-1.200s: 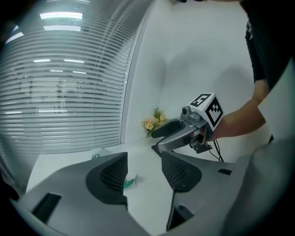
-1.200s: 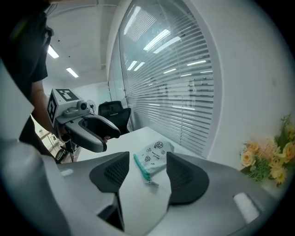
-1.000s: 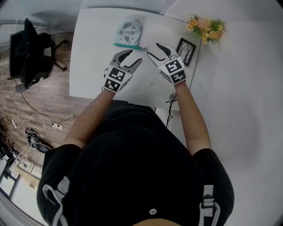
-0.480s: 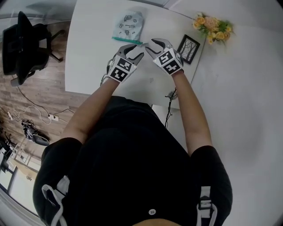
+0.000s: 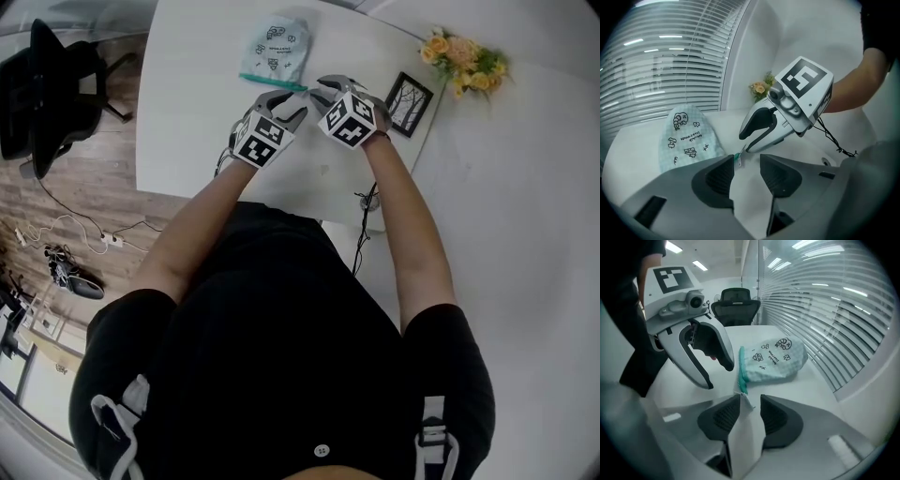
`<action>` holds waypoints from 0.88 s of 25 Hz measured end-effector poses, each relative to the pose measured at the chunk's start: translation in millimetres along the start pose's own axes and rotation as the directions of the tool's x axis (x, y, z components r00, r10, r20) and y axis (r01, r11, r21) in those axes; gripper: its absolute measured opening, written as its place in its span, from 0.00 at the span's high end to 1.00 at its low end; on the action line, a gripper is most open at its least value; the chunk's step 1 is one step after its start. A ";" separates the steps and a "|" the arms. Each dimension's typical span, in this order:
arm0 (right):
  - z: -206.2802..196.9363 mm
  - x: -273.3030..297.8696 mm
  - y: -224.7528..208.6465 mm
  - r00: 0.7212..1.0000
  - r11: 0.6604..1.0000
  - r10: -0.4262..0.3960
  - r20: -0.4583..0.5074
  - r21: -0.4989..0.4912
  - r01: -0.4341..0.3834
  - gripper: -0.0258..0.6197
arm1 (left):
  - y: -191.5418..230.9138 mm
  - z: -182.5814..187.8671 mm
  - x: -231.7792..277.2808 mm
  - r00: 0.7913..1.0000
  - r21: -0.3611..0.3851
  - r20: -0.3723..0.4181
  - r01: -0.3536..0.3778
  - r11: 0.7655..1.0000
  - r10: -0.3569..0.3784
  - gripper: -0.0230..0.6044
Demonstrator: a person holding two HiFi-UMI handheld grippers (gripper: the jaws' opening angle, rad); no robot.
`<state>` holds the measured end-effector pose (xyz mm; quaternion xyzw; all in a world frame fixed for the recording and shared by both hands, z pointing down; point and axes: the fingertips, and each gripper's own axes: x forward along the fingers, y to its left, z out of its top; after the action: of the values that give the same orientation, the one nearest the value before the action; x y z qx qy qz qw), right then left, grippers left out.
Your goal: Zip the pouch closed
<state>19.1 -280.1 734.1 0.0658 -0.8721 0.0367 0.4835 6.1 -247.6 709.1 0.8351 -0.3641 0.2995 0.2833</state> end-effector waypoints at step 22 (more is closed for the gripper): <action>6.5 7.9 14.3 0.999 0.999 0.040 -0.030 -0.004 -0.040 0.92 | 8.0 -24.2 17.3 0.997 -0.052 -0.072 0.009 0.999 -0.013 0.71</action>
<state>7.4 -267.4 737.3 0.0468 -0.8660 0.0455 0.4957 2.4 -243.1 739.3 0.8181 -0.3566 0.3185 0.3196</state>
